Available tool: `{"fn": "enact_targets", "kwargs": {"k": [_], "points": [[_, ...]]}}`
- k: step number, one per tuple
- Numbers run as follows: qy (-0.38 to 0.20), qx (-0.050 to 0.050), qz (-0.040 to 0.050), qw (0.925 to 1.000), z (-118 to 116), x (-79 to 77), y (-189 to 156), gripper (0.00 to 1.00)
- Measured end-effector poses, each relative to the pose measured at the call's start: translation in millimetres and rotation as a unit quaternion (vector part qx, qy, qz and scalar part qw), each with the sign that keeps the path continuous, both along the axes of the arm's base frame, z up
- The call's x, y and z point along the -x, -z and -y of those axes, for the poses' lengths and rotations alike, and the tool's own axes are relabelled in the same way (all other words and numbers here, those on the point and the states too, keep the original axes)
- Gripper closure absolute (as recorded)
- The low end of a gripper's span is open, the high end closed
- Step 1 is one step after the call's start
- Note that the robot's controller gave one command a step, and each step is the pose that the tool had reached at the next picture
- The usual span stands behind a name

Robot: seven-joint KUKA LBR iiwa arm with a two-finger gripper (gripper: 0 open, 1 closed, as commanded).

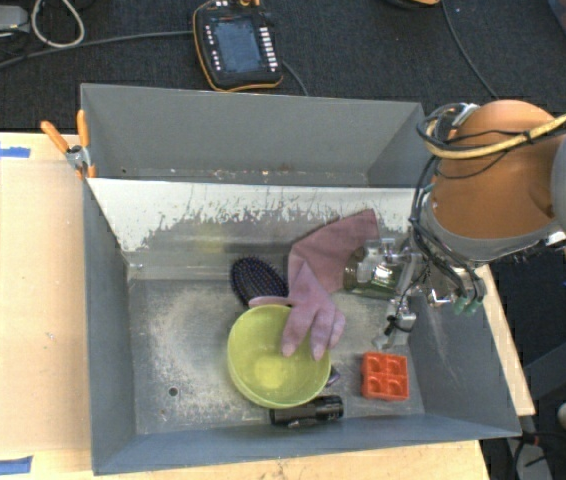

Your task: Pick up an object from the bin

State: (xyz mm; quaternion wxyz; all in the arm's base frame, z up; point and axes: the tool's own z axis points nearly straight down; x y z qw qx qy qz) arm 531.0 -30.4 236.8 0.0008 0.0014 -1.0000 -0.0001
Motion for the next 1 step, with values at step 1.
{"fn": "enact_targets", "kwargs": {"k": [1], "points": [[0.000, 0.000, 0.0000, 1.0000, 0.0, 0.0, 0.0, 0.00]]}}
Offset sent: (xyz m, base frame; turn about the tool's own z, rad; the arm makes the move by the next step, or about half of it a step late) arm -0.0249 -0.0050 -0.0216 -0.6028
